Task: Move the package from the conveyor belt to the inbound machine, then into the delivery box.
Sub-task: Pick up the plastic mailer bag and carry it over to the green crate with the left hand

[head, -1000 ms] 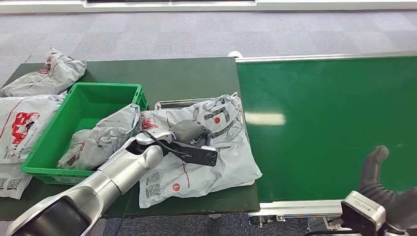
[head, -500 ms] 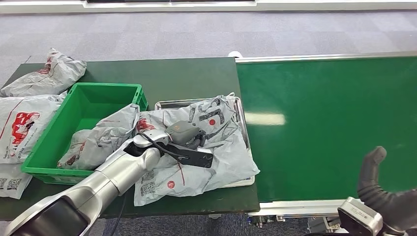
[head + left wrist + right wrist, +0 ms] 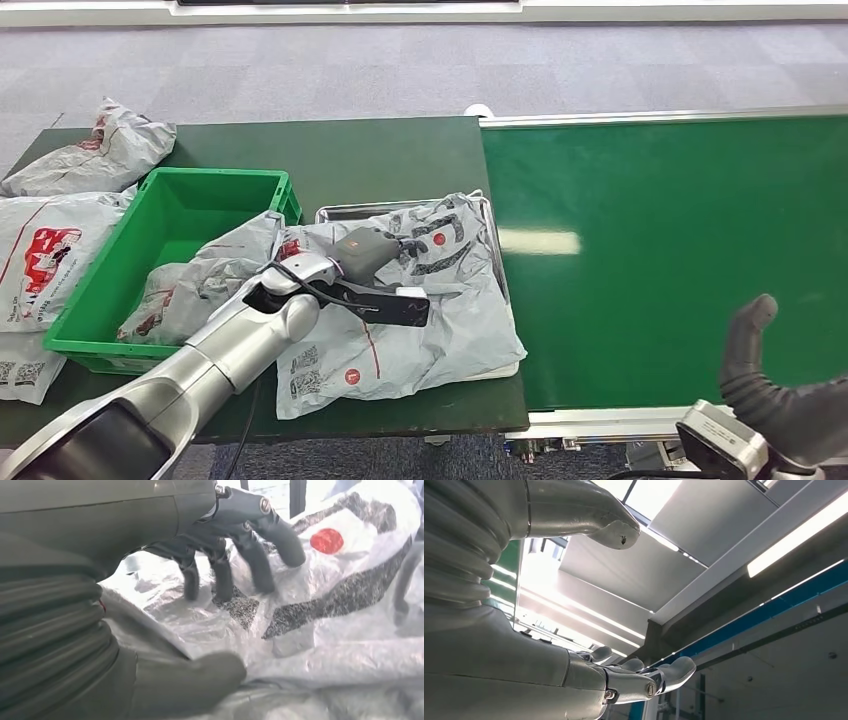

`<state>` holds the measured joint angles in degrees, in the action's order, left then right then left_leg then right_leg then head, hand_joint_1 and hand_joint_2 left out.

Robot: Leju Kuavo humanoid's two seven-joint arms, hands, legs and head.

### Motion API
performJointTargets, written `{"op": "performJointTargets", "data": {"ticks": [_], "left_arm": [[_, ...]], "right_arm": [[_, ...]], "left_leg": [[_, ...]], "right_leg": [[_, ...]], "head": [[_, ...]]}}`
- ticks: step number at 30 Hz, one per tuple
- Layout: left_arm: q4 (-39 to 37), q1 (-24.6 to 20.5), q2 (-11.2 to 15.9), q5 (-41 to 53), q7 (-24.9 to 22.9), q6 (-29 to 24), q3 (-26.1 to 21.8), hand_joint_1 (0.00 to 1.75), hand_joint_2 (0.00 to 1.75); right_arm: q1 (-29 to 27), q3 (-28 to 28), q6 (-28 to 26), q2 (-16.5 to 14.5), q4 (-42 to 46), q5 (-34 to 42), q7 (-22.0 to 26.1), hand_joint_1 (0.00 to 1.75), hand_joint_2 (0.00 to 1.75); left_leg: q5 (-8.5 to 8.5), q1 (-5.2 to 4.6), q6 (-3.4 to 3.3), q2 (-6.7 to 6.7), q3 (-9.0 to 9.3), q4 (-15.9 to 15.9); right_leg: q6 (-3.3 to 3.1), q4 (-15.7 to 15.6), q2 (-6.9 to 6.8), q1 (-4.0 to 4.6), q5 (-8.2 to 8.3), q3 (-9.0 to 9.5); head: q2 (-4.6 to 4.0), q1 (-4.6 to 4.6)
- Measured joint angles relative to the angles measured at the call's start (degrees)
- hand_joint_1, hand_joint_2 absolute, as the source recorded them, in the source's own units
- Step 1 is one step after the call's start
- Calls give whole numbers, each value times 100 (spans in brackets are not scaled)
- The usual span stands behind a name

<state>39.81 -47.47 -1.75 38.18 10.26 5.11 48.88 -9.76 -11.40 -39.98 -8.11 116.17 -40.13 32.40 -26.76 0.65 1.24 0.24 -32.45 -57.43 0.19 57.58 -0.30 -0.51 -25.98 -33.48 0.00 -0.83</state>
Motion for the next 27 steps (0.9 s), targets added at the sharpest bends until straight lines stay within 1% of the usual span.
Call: {"op": "performJointTargets", "data": {"ticks": [1, 3, 8, 11, 15, 18, 23, 27], "left_arm": [[21, 2, 6, 0, -1, 0, -6, 2, 87], [61, 12, 19, 4, -8, -8, -14, 0, 0], [207, 137, 123, 75, -108, -1, -48, 0, 0], [211, 289, 203, 59, -16, 6, -89, 0, 0], [101, 399, 222, -8, 107, 32, -122, 0, 0], [-31, 409, 171, -42, 98, 94, -133, 0, 0], [-441, 303, -51, 10, -80, 122, -134, 0, 0], [-708, 264, -185, 32, -101, 141, -134, 0, 0]], "right_arm": [[2, 1, 0, 0, 0, -1, -3, 0, 175], [4, 7, 0, 0, 0, 1, -8, 0, 175], [28, 85, 1, 15, -8, -48, -136, 0, 175], [78, 135, 1, 50, -50, -106, -199, 0, 175], [193, 203, 2, 91, -125, -130, -222, 0, 175], [255, 268, 2, 118, -174, -105, -239, 0, 175], [435, 425, 2, 122, -246, -93, -231, 0, 175], [514, 526, 2, 122, -287, -147, -290, 0, 175]], "left_leg": [[0, 0, 0, 0, 0, 0], [0, 0, 0, 0, 0, 0], [0, 0, 0, 1, 0, 1], [0, 1, 1, 2, 1, 2], [4, 0, 3, 0, 0, 2], [4, 0, 3, 0, 0, 1], [4, -1, 2, 0, 1, 1], [4, 0, 2, 0, 2, 1]], "right_leg": [[0, 0, 0, 0, 0, 0], [0, 0, 0, 0, 0, 0], [0, 0, 0, 0, 0, 1], [0, 0, 1, 1, 0, 0], [0, 0, -2, 0, 0, 0], [0, 0, -1, 0, 0, 0], [1, 0, -1, -1, 1, 2], [0, 0, -2, -1, 1, 2]], "head": [[0, 0], [0, 0], [0, 0], [0, 0], [0, -1], [0, -1], [0, 0], [0, -1]]}}
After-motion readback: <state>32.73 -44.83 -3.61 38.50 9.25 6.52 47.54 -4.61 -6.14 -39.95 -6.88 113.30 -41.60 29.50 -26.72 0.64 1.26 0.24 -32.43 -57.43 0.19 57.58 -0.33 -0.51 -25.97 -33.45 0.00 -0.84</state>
